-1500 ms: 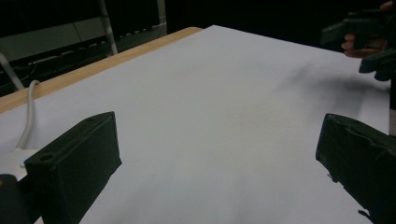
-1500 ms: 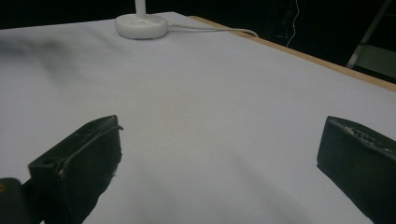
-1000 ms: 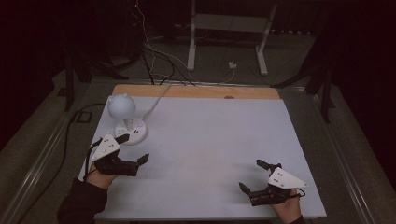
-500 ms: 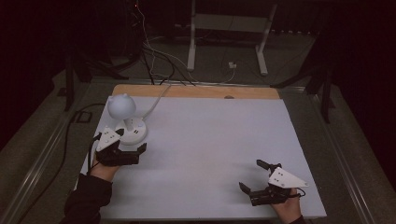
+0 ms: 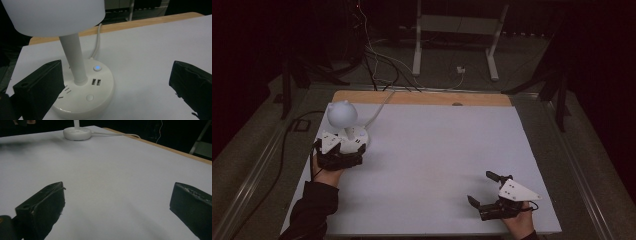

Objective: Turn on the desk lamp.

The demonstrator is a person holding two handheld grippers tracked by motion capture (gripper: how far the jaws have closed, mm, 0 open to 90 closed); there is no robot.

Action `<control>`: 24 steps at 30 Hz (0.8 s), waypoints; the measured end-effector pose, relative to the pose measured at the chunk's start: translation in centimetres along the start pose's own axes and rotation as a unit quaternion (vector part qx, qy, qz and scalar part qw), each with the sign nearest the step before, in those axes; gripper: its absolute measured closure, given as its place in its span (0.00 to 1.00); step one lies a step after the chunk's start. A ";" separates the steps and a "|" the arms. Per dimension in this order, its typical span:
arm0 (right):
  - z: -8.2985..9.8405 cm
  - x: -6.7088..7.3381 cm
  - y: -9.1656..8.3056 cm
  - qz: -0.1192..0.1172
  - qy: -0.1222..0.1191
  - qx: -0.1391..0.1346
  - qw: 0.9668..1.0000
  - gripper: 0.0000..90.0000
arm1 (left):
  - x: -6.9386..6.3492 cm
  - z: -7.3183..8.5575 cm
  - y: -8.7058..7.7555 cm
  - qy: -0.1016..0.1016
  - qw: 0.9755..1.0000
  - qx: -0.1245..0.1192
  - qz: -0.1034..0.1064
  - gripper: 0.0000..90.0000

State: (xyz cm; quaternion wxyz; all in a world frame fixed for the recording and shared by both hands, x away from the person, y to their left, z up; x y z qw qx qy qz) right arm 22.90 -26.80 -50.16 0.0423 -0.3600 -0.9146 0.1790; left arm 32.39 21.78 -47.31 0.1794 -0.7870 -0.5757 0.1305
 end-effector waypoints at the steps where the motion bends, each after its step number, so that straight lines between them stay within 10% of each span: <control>1: 0.0 0.0 0.0 -0.001 0.000 0.001 1.000 0.00 | 0.0 0.0 0.1 -0.004 1.000 -0.001 -0.007 0.00; 9: 0.0 0.0 0.0 -0.006 0.001 0.001 1.000 0.00 | 0.3 -0.2 0.8 -0.036 0.998 0.004 -0.056 0.00; 24: 0.1 -0.1 0.0 -0.007 0.002 0.001 1.000 0.00 | 0.9 1.0 2.4 -0.054 0.993 0.076 -0.071 0.21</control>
Point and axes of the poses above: each handheld gripper's, and its own axes: y roughly forward along the jaws, z roughly out of its underside, x roughly to its left, the point moved 1 cm from there along y, roughly forward along the jaws
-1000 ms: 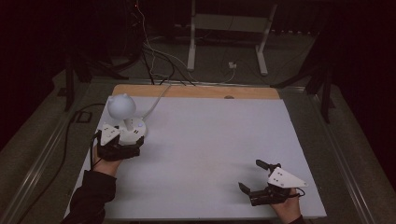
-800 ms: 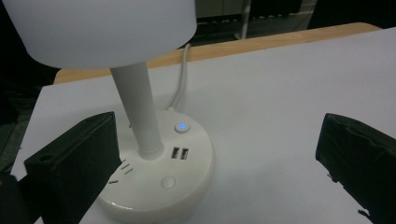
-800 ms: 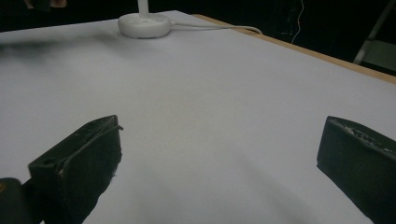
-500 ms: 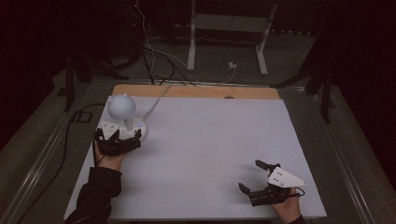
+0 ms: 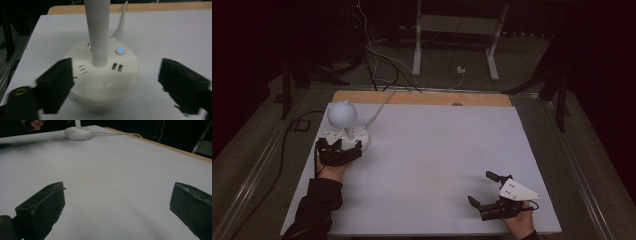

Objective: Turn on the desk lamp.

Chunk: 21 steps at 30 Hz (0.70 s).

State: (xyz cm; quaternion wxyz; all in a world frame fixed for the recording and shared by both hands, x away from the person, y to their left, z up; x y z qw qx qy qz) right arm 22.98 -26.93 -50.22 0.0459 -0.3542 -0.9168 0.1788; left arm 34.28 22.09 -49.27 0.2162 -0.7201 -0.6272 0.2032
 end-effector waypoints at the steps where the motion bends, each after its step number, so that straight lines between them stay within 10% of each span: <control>1: 0.0 0.0 0.0 0.000 0.000 0.000 1.000 0.00 | 0.0 0.0 0.1 0.003 1.000 0.003 -0.001 0.28; 10: 0.0 0.0 0.0 -0.001 0.000 0.000 1.000 0.00 | 0.1 0.2 0.1 0.013 1.000 0.011 -0.007 0.69; 21: 0.1 0.0 0.1 -0.002 0.000 0.004 1.000 0.00 | 0.3 0.3 0.4 0.021 0.999 0.025 0.016 0.96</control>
Point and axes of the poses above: each handheld gripper's, and its own axes: y roughly forward along the jaws, z roughly out of its underside, x roughly to its left, the point moved 1 cm from there along y, roughly forward along the jaws
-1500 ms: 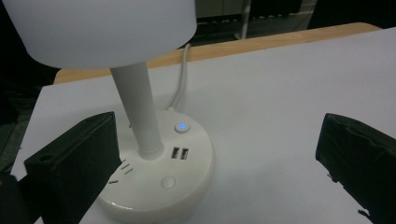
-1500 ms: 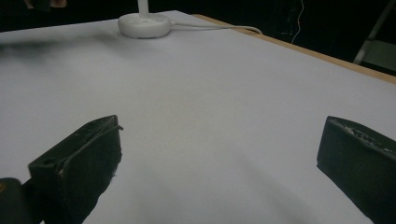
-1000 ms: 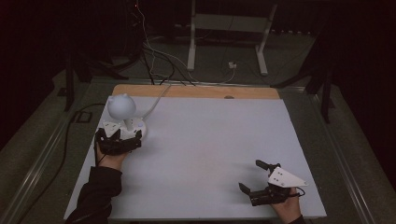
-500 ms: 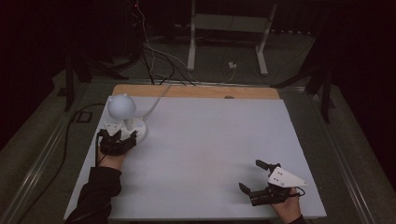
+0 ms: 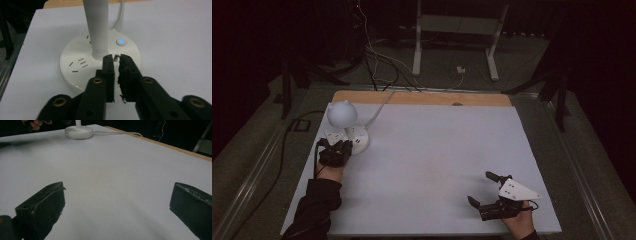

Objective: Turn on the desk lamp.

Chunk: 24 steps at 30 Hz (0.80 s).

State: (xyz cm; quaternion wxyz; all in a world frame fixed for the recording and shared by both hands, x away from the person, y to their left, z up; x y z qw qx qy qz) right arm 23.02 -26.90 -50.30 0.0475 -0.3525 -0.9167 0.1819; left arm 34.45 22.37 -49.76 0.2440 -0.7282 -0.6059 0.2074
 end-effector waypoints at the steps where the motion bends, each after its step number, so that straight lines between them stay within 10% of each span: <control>1: 0.0 0.0 0.0 0.000 0.000 0.000 1.000 0.00 | 0.0 0.0 0.0 0.000 1.000 0.001 0.001 0.97; 24: 0.0 0.0 0.1 -0.002 0.000 0.002 1.000 0.00 | 0.6 0.5 1.4 0.015 1.000 0.009 -0.002 1.00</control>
Point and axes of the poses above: each handheld gripper's, and its own axes: y roughly forward along the jaws, z roughly out of its underside, x roughly to its left, the point moved 1 cm from there along y, roughly forward along the jaws
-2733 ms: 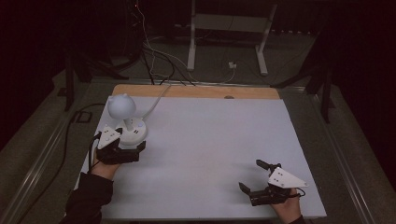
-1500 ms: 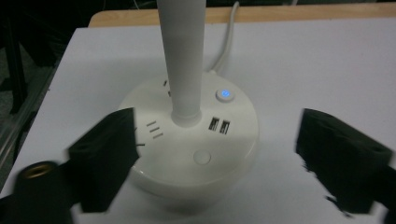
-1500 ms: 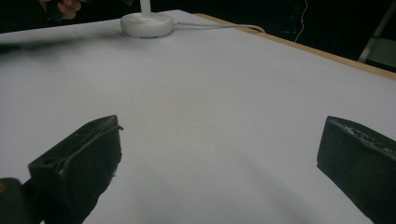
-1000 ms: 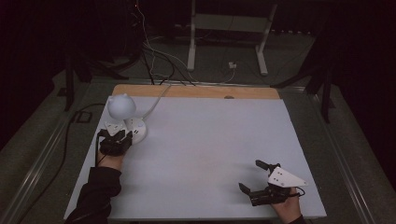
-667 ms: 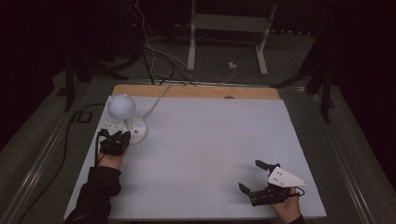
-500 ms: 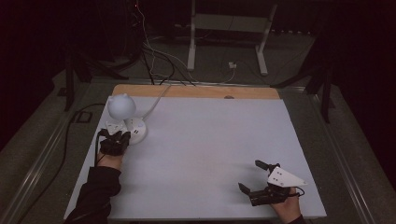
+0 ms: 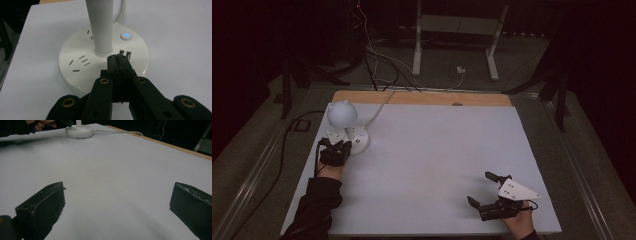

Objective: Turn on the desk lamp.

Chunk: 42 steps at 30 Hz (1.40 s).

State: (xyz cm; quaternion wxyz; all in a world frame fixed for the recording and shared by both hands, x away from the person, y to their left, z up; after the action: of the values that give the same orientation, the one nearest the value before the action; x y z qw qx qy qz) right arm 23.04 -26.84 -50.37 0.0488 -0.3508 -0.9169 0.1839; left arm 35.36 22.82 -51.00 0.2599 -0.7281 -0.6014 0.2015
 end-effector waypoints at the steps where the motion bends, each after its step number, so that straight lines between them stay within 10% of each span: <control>1: 0.0 0.0 0.0 -0.001 -0.001 0.000 1.000 0.00 | 0.0 0.0 0.0 0.000 1.000 0.000 0.001 1.00; 42: 0.1 0.1 0.1 -0.002 -0.001 0.006 1.000 0.00 | -0.1 0.1 0.7 0.006 1.000 0.003 0.000 1.00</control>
State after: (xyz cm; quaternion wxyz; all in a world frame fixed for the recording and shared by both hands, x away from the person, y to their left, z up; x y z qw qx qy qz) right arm 23.06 -26.71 -50.50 0.0506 -0.3489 -0.9164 0.1894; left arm 35.84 22.62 -51.51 0.2659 -0.7283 -0.5994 0.1989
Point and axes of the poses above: each handheld gripper's, and its own axes: y roughly forward along the jaws, z roughly out of its underside, x roughly to its left, the point moved 1 cm from there along y, roughly forward along the jaws
